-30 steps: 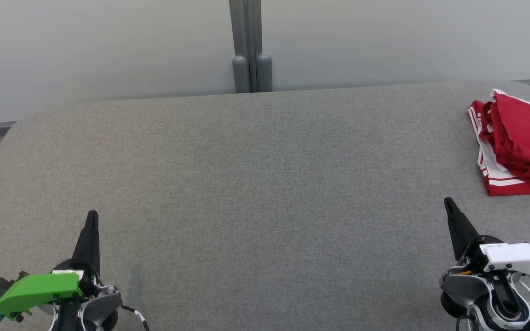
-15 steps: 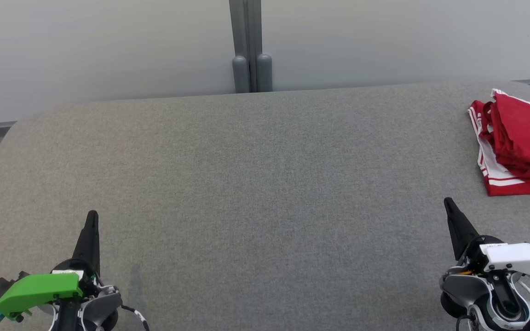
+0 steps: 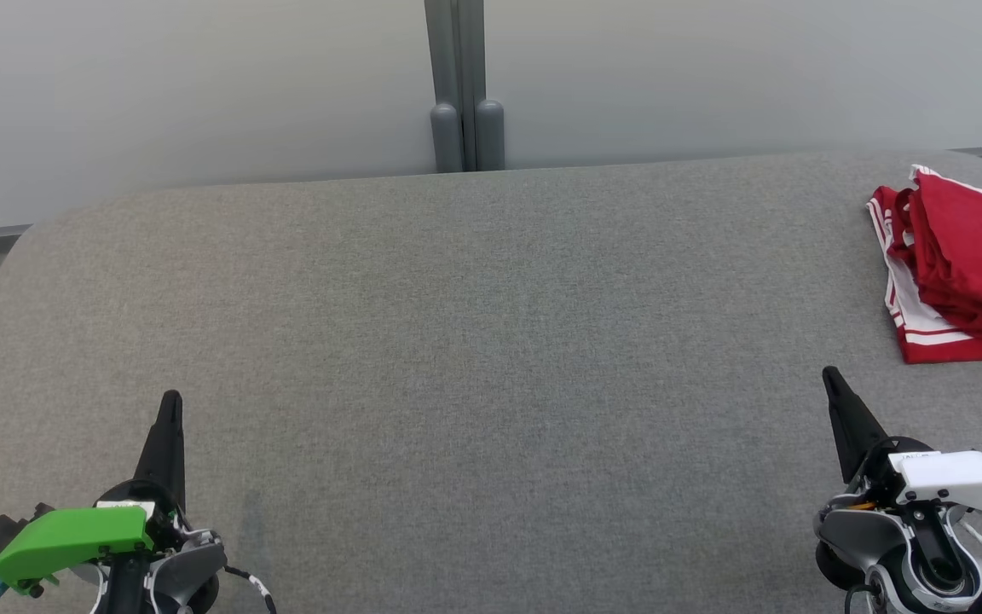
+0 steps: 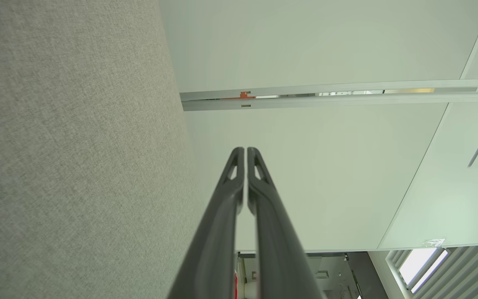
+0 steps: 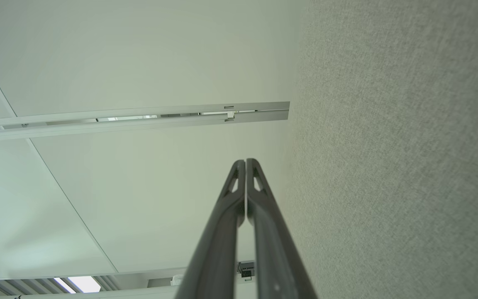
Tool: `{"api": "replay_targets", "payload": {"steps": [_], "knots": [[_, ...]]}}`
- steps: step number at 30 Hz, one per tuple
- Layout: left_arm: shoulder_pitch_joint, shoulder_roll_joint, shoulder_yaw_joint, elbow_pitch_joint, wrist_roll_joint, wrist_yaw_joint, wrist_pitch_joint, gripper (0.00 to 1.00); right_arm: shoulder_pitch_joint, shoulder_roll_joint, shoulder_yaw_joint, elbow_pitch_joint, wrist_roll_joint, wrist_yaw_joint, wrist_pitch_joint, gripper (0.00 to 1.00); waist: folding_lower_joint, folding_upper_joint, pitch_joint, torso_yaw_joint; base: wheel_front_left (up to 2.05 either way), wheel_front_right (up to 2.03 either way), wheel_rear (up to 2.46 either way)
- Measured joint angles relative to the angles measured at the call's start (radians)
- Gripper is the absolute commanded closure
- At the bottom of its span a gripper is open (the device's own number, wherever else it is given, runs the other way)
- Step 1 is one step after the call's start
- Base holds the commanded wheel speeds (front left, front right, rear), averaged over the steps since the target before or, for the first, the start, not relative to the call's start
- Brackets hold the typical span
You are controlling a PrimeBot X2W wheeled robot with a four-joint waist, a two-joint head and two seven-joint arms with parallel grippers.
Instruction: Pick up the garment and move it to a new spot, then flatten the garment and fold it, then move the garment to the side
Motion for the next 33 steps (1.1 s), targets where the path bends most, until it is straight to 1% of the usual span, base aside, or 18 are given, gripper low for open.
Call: {"api": "replay_targets", "payload": {"steps": [33], "knots": [[0.0, 0.0, 0.0, 0.0, 0.0, 0.0, 0.0, 1.0, 0.0, 0.002, -0.003, 0.0, -0.001, 0.0, 0.003, 1.0, 0.0, 0.0, 0.0, 0.0, 0.0, 0.0, 0.0]]}}
